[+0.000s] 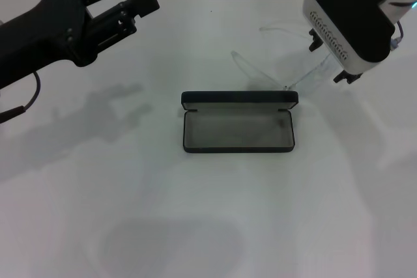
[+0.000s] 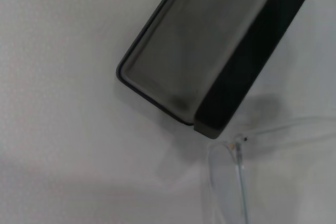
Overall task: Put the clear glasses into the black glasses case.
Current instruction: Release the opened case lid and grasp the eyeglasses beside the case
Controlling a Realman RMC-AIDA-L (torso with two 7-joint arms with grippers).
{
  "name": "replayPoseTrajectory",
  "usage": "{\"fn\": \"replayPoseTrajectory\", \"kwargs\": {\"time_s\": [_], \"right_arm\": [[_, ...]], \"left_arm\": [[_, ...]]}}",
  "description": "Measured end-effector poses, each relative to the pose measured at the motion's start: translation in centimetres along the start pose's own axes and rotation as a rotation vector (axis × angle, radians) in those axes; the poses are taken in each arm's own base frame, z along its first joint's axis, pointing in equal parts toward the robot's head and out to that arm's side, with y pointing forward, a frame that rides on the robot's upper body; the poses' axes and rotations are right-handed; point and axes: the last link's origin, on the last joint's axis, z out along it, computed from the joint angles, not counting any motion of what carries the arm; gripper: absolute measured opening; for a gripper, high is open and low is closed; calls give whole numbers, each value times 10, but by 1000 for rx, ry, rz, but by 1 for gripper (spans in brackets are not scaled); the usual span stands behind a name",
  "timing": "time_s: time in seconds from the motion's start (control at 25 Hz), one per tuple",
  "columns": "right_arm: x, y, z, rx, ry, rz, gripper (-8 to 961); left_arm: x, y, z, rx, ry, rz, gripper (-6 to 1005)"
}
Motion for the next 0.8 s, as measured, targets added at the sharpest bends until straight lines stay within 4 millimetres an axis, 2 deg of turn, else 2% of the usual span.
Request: {"fn": "replayPoseTrajectory", "kwargs": {"time_s": [0.24, 0.8], "right_arm": [[0, 3, 9, -8, 6, 3, 703], [-10, -12, 23, 2, 5, -10, 700]], "left_arm": [[-1, 0, 0, -4, -8, 0, 506], [-8, 2, 2, -15, -43, -7, 505]]}}
